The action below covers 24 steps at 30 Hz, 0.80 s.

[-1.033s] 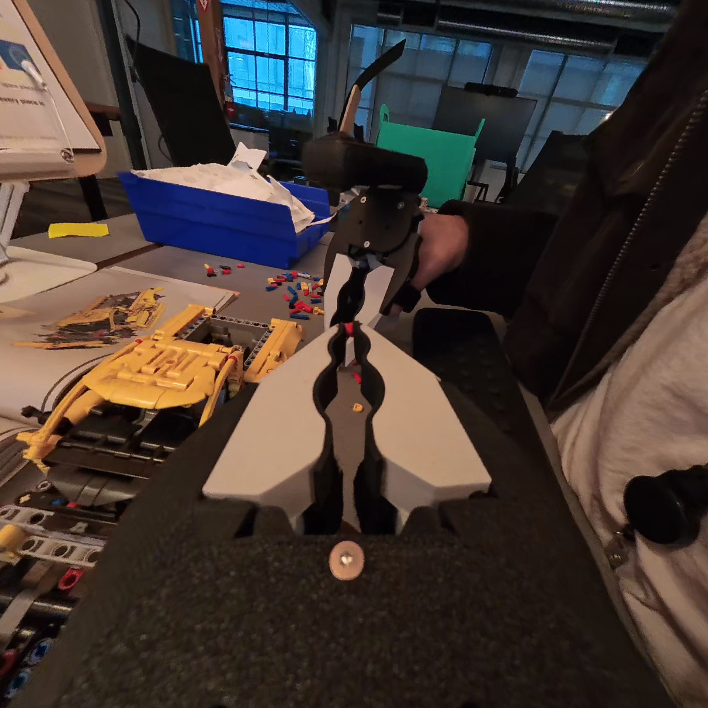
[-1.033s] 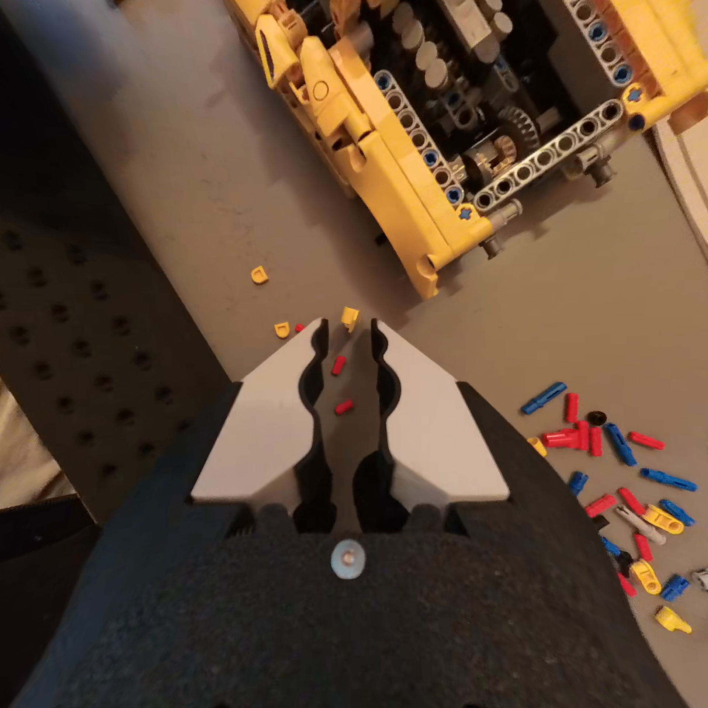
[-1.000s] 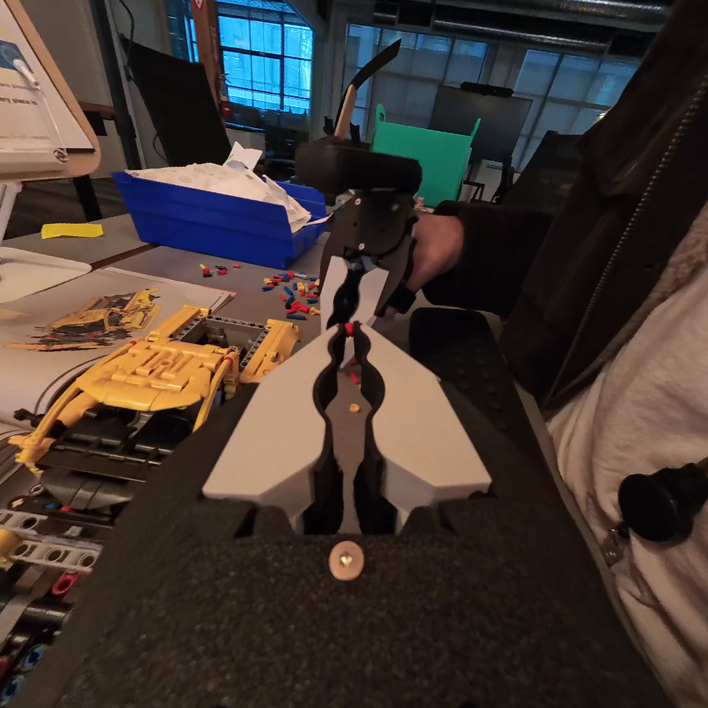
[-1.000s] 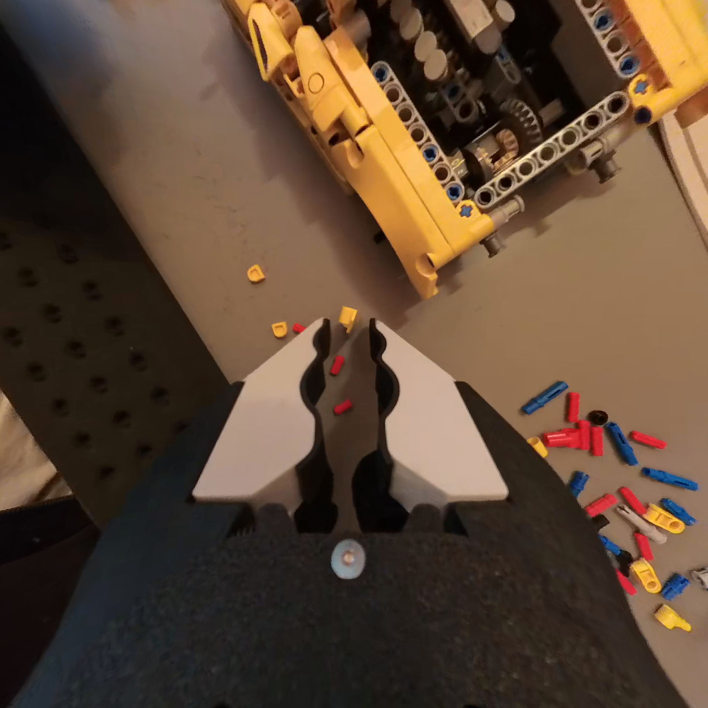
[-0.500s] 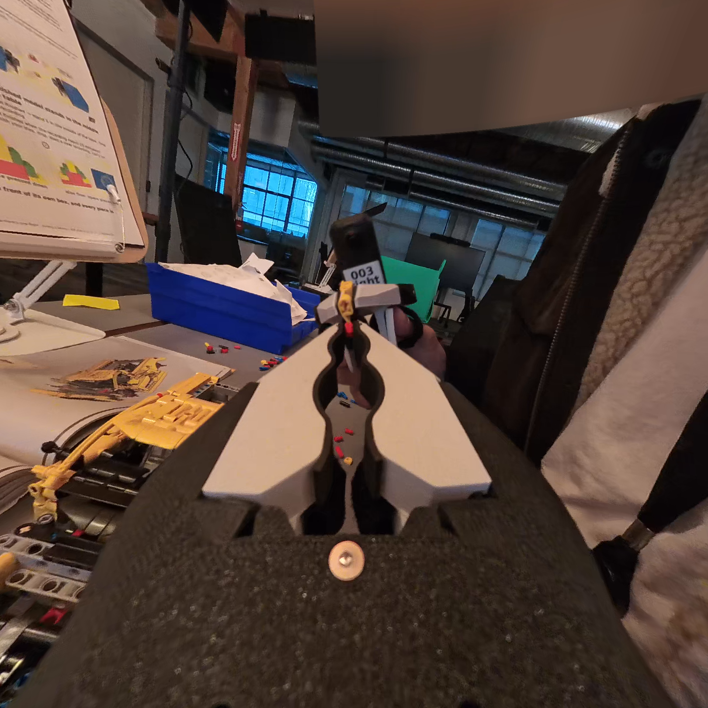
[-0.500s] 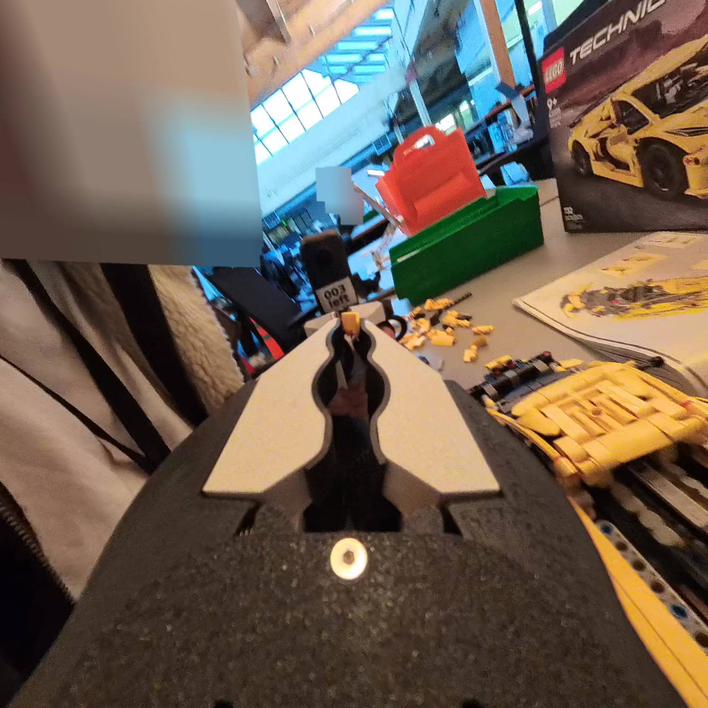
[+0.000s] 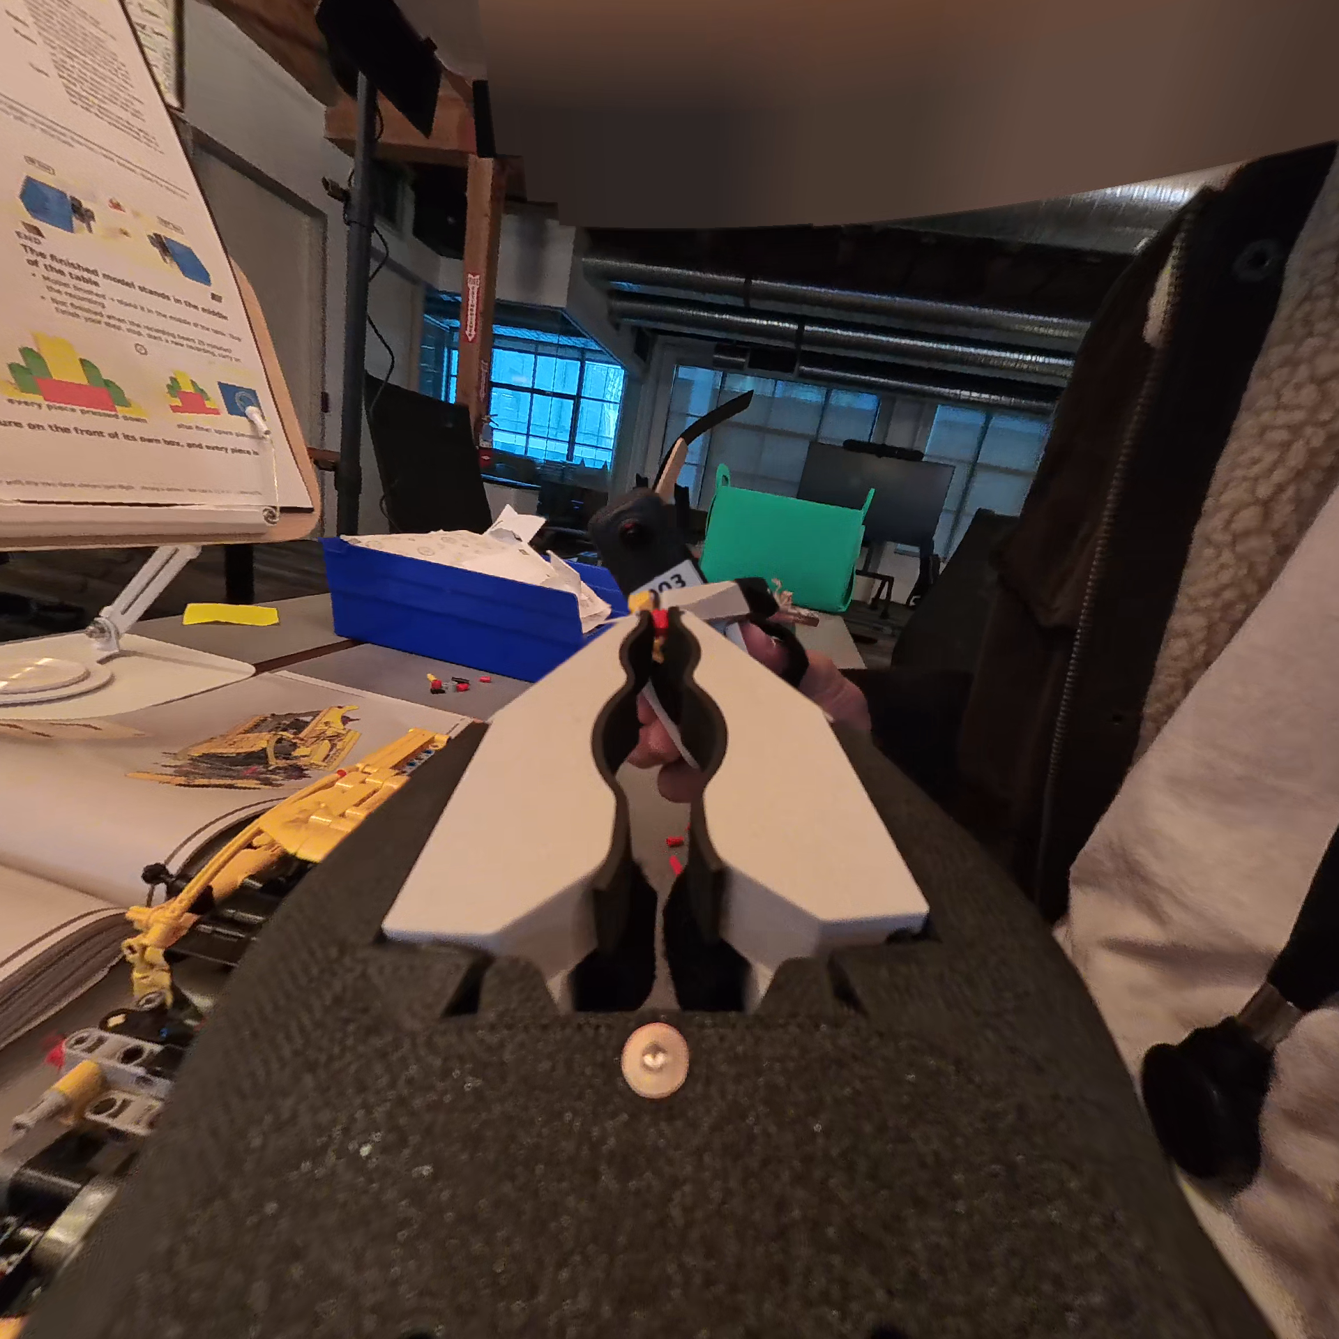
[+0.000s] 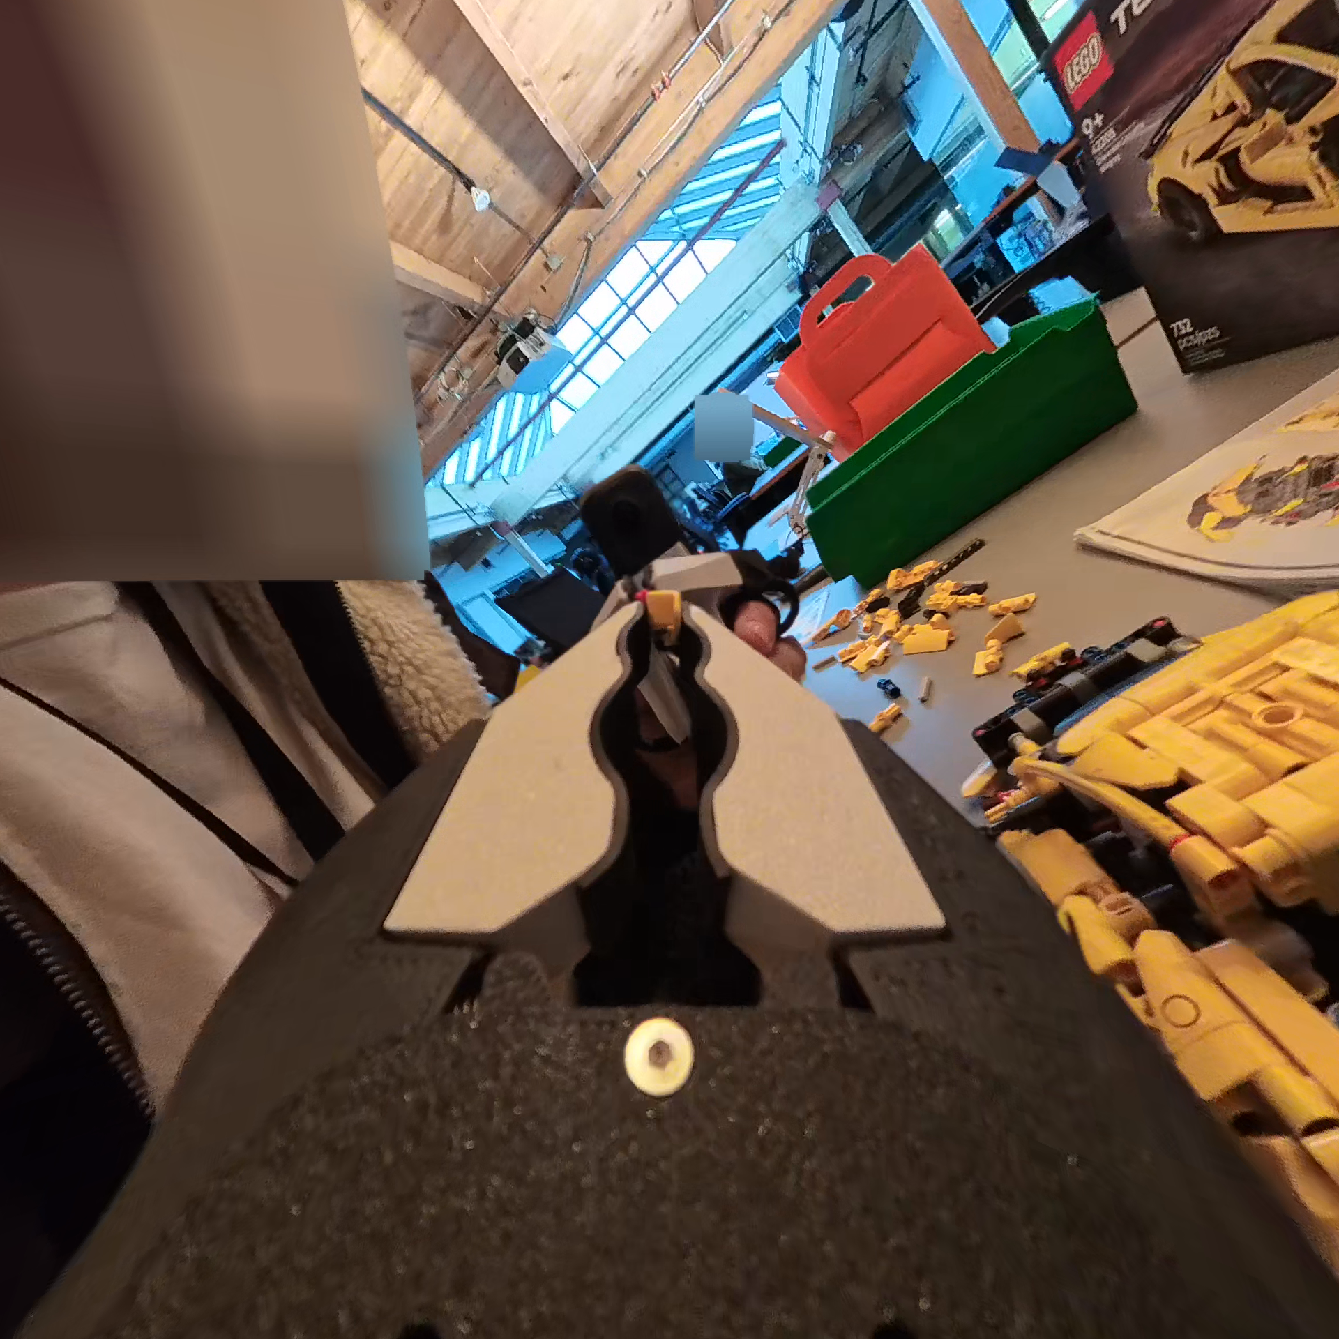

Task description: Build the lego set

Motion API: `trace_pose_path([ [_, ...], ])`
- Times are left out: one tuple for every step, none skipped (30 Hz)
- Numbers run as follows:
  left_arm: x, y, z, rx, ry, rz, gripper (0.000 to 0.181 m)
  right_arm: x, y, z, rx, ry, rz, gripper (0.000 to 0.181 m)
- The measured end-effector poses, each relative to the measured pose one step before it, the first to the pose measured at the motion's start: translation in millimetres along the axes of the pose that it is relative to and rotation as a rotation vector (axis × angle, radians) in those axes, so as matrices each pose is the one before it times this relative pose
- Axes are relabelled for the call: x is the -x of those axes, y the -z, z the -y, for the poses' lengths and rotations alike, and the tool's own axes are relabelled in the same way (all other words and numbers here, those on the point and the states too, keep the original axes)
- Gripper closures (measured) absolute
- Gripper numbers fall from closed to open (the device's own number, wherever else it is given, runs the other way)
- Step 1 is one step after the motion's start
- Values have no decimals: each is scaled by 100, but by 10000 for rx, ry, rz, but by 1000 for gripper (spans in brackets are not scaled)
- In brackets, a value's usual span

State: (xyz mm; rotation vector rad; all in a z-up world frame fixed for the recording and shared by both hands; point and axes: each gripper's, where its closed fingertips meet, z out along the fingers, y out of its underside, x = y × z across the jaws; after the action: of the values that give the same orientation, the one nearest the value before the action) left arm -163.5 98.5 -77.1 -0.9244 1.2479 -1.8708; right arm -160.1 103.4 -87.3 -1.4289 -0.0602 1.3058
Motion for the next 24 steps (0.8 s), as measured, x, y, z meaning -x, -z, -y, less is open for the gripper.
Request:
trace_pose_path([
  [-75,-109,-184,128,-252,62,177,39,-83,-200,-11,-318,147,175],
  [5,2,23,24,-391,121,177,19,-8,-88,-67,-389,171,175],
  [41,-6,-114,157,-355,112,178,-90,34,-92,-54,-276,64,175],
  [-2,-16,-109,146,-230,49,178,-52,58,-79,-32,-244,98,175],
  [-47,-17,-88,110,-187,33,177,-53,81,-7,-44,-277,114,175],
  [-119,15,-48,71,-197,-6,177,62,138,145,-126,-258,169,175],
  [84,57,-11,71,-198,122,177,187,173,295,-197,-241,242,175],
  [140,80,-91,89,-191,122,177,147,162,279,-172,-253,198,176],
  [17,45,-66,69,-87,16,177,121,59,-16,31,-170,134,176],
  [-7,37,9,19,-74,14,177,24,-30,-205,131,-102,29,176],
  [-127,-23,-7,3,-102,-33,177,-60,-98,-224,122,-15,-66,176],
  [-131,-70,-95,56,-93,-35,177,-2,-110,-212,114,-54,-15,175],
  [-8,7,70,-41,-108,38,177,3,34,62,-49,-56,12,175],
  [-38,-21,-39,44,-56,-16,177,-75,19,-92,64,-45,-13,175],
  [-43,-32,-47,23,-74,-5,177,-67,2,-143,85,-31,-9,175],
  [-68,-32,-10,-10,-116,10,177,83,15,-2,-22,-88,90,175],
  [-58,-19,-2,0,-107,24,177,39,8,-48,-8,-79,67,175],
  [-11,3,-53,47,-82,12,177,-42,29,-31,-10,-43,-12,176],
  [-54,-26,-61,48,-64,-12,177,-7,59,-48,22,-15,-8,175],
  [-59,-36,-74,50,-59,-8,177,-14,73,-31,36,-30,-5,175],
  [-33,-30,-78,54,-64,1,177,-30,59,-33,20,-24,-24,175],
  [-61,-12,-59,42,-53,-21,177,-3,58,-73,39,-19,-3,175],
  [-41,-17,-131,83,28,-31,177,-65,69,-80,53,55,-87,175],
  [-37,0,-174,102,85,-53,177,-138,78,-110,95,147,-172,176],
])
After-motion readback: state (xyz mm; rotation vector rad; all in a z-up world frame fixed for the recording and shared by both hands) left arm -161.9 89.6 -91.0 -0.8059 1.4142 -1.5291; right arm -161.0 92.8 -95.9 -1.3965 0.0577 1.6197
